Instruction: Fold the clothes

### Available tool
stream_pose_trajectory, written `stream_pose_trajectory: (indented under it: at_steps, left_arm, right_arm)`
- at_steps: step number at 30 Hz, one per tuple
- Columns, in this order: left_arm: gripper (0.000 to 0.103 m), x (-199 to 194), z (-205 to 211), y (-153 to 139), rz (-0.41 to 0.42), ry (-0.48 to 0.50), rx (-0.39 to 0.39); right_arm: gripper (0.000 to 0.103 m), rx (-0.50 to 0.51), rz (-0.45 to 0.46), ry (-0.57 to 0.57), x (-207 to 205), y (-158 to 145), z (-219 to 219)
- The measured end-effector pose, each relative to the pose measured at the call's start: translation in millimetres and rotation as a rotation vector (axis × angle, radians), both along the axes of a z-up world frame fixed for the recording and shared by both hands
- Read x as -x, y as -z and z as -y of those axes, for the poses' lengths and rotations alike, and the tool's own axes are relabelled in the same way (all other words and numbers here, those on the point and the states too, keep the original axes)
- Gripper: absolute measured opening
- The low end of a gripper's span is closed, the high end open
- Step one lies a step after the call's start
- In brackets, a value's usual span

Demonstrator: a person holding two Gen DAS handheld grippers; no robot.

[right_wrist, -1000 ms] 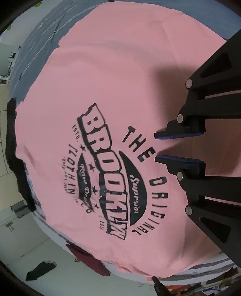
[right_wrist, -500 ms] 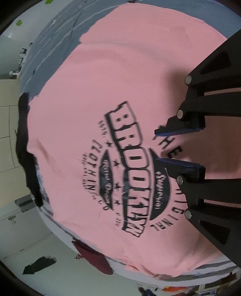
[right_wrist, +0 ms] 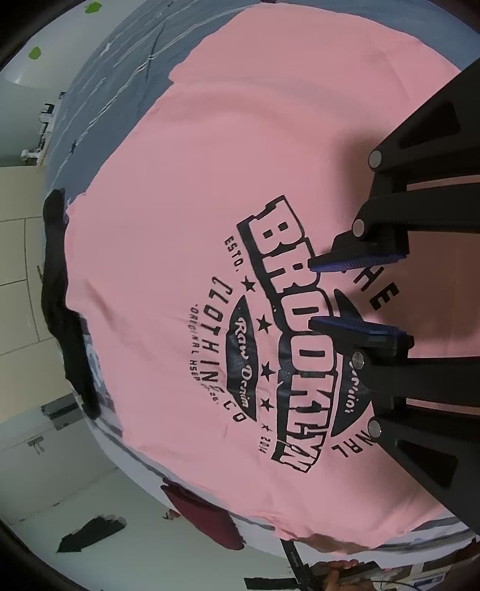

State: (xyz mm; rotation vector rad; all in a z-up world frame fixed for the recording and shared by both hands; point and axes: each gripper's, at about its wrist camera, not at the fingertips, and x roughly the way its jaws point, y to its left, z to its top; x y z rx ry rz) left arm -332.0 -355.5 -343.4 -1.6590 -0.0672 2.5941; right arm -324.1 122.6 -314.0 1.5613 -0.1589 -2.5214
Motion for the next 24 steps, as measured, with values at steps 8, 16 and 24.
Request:
stream_pose_trajectory:
  at_steps: [8, 16, 24]
  left_arm:
    - [0.003, -8, 12, -9, -0.057, -0.074, 0.055]
    - [0.000, -8, 53, -9, -0.058, -0.219, 0.053]
    - [0.001, -20, 73, -35, -0.091, -0.308, 0.019]
  right_arm:
    - [0.022, -0.013, 0.025, 0.011, -1, 10, -2]
    - [0.022, -0.023, 0.050, 0.026, -3, 26, -11]
    - [0.022, -0.017, 0.035, 0.036, -1, 22, -20]
